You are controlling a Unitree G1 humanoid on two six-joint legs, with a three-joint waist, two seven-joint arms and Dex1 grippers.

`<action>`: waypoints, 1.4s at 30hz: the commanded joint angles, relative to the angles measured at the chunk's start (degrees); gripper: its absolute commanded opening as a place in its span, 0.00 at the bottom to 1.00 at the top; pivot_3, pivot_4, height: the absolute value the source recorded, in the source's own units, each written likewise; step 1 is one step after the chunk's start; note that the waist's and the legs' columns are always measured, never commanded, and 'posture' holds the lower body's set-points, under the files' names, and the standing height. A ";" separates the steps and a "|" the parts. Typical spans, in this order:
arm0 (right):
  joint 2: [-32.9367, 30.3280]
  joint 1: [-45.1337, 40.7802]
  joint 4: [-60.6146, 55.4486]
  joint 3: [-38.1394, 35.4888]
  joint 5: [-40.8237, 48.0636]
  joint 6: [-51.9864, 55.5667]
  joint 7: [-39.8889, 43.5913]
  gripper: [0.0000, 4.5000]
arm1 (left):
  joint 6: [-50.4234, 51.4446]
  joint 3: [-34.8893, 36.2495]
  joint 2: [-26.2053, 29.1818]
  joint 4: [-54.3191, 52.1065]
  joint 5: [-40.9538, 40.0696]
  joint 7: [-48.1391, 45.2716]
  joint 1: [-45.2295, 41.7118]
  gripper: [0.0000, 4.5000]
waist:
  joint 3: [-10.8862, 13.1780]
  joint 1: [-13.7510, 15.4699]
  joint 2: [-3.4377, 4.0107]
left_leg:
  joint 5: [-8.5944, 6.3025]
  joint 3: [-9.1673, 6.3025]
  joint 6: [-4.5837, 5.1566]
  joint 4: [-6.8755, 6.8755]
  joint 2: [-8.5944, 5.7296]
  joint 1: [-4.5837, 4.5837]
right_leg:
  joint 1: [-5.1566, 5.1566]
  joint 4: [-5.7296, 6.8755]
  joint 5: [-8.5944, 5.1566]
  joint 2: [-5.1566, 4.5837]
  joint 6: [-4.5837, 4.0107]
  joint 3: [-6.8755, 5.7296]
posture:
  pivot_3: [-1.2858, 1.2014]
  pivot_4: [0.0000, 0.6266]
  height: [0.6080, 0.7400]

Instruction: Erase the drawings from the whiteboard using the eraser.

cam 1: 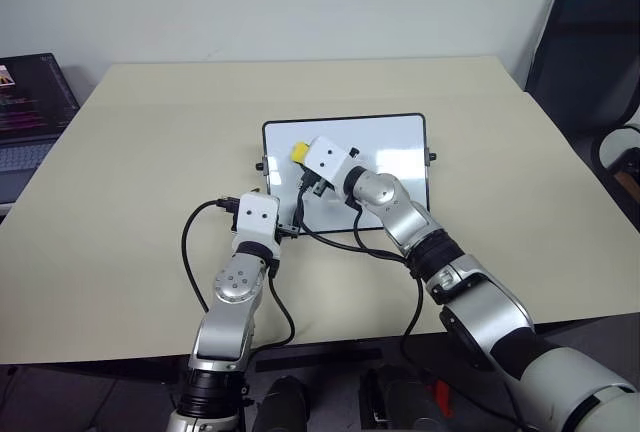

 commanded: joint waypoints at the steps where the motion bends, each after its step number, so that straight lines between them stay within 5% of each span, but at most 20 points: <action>1: 0.65 0.51 -1.76 0.35 -0.32 -0.90 0.64 0.28 | -0.69 0.12 0.10 -3.10 0.22 0.45 0.41 1.00 | 0.00 0.00 0.00 | 0.00 0.00 0.00 0.00 0.00 0.00 | 0.00 0.00 0.00 0.00 0.00 0.00 | 0.52 0.24 1.00; 7: 0.40 6.48 -6.85 2.49 -0.91 0.43 2.98 0.28 | -0.76 -0.02 -0.01 -3.42 0.47 0.62 0.66 1.00 | 0.00 0.03 0.00 | 0.00 -0.01 0.00 -0.02 0.01 -0.03 | 0.00 -0.05 0.00 0.00 0.00 0.00 | 0.52 0.24 1.00; 19: -3.07 -1.37 3.52 -1.70 -1.07 -1.21 -2.97 0.28 | -1.37 -0.35 -0.16 -2.06 0.19 0.08 -0.30 1.00 | 0.00 0.17 -0.01 | 0.02 -0.01 0.04 0.02 -0.03 0.02 | 0.05 -0.03 0.01 0.00 -0.01 -0.01 | 0.52 0.24 1.00; 35: -2.90 6.95 -6.33 1.16 -2.73 1.26 0.87 0.28 | -1.25 -0.20 -0.05 -1.89 0.06 0.00 -0.63 1.00 | -0.01 0.08 -0.01 | 0.03 -0.02 0.04 0.01 -0.01 0.04 | 0.04 0.02 0.02 0.00 -0.01 0.00 | 0.52 0.24 1.00; 42: -1.85 3.14 -2.74 0.11 -2.40 1.05 -0.40 0.28 | -1.08 -0.06 -0.01 -2.29 0.12 0.13 -0.27 1.00 | -0.01 0.04 -0.01 | 0.03 -0.02 0.04 0.02 -0.01 0.07 | 0.06 0.02 0.02 0.00 -0.01 -0.01 | 0.52 0.24 1.00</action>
